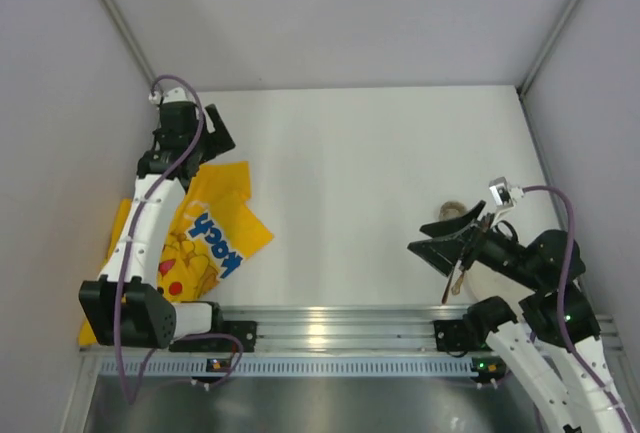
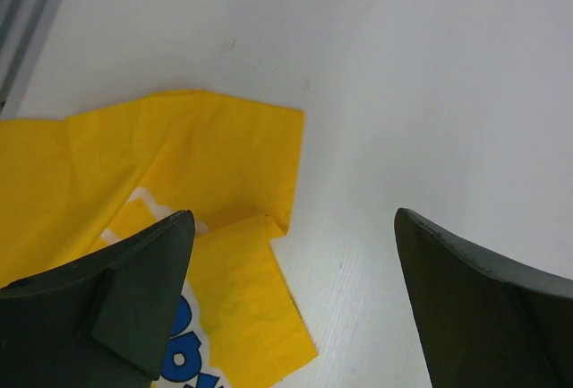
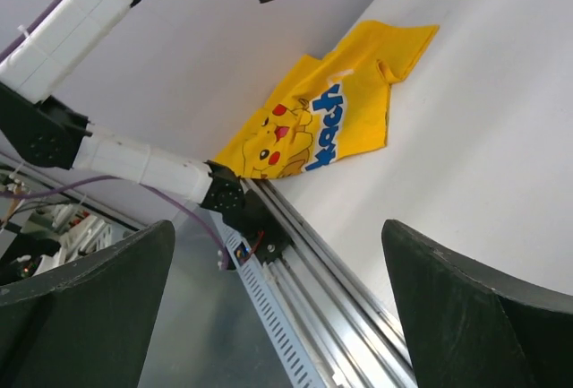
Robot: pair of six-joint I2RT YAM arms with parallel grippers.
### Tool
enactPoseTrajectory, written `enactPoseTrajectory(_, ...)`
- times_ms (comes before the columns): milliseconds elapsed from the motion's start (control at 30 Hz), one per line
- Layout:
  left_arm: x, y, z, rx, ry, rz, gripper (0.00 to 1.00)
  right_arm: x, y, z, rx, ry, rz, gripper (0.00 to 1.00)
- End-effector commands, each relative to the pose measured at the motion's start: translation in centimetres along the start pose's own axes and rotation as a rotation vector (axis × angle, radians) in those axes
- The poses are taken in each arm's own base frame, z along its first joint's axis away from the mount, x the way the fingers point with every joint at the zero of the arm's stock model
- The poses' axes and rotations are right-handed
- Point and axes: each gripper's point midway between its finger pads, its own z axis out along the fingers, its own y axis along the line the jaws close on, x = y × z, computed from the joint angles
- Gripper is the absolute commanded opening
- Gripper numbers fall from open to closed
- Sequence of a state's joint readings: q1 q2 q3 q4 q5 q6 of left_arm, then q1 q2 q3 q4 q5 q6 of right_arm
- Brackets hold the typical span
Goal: Set the dinner table for one person
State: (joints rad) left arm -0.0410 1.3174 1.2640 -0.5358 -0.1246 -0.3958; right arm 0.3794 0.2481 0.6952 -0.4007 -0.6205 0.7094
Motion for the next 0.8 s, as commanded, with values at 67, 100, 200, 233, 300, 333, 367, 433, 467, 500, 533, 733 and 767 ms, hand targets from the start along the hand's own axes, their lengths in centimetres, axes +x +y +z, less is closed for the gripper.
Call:
enactPoseTrajectory(67, 1.8, 5.7, -0.4, -0.17, 0.023, -0.228, 0.99, 0.9, -1.7, 1.0, 0.055, 0.053, 0.092, 1.0)
enactPoseTrajectory(100, 3.9, 7.1, 0.7, -0.225, 0.1, -0.306, 0.99, 1.2, -1.9, 1.0, 0.064, 0.058, 0.108, 1.0)
enactPoseTrajectory(200, 9.2, 7.9, 2.3, -0.111, 0.363, -0.454, 0.99, 1.1, -1.6, 0.4, 0.074, 0.034, 0.107, 1.0)
enactPoseTrajectory(233, 9.3, 7.5, 2.2, -0.126, 0.378, -0.428, 0.99, 0.8, -1.6, 0.1, 0.084, 0.018, 0.101, 1.0)
enactPoseTrajectory(300, 8.1, 9.2, 1.2, -0.272, 0.299, -0.327, 0.99, 0.9, -1.5, -0.6, 0.102, 0.009, 0.096, 1.0)
enactPoseTrajectory(333, 6.6, 8.2, 0.6, -0.27, 0.241, -0.279, 0.99, 0.8, -1.7, -0.7, 0.119, 0.0, 0.095, 1.0)
enactPoseTrajectory(367, 4.7, 9.4, -0.2, -0.366, 0.144, -0.234, 0.99, 0.7, -1.6, -0.9, 0.122, -0.008, 0.09, 1.0)
enactPoseTrajectory(433, 1.9, 8.9, -1.5, -0.375, 0.001, -0.222, 0.99, 0.8, -1.7, -1.0, 0.134, -0.003, 0.094, 1.0)
enactPoseTrajectory(467, 1.8, 9.0, -1.4, -0.36, -0.033, -0.216, 0.98, 0.8, -1.8, -1.0, 0.136, -0.001, 0.096, 1.0)
enactPoseTrajectory(500, 2.5, 8.3, -1.1, -0.308, -0.037, -0.227, 0.98, 1.0, -2.0, -0.9, 0.141, 0.004, 0.102, 1.0)
enactPoseTrajectory(533, 4.1, 7.7, 0.4, -0.218, 0.001, -0.215, 0.98, 1.0, -2.1, -0.8, 0.145, 0.004, 0.107, 1.0)
enactPoseTrajectory(733, 14.1, 5.3, 3.3, -0.091, 0.404, -0.251, 0.99, 1.2, -3.1, -0.6, 0.18, 0.002, 0.144, 1.0)
enactPoseTrajectory(767, 14.8, 5.4, 3.4, -0.101, 0.439, -0.233, 0.99, 1.3, -3.1, -0.6, 0.18, -0.002, 0.15, 1.0)
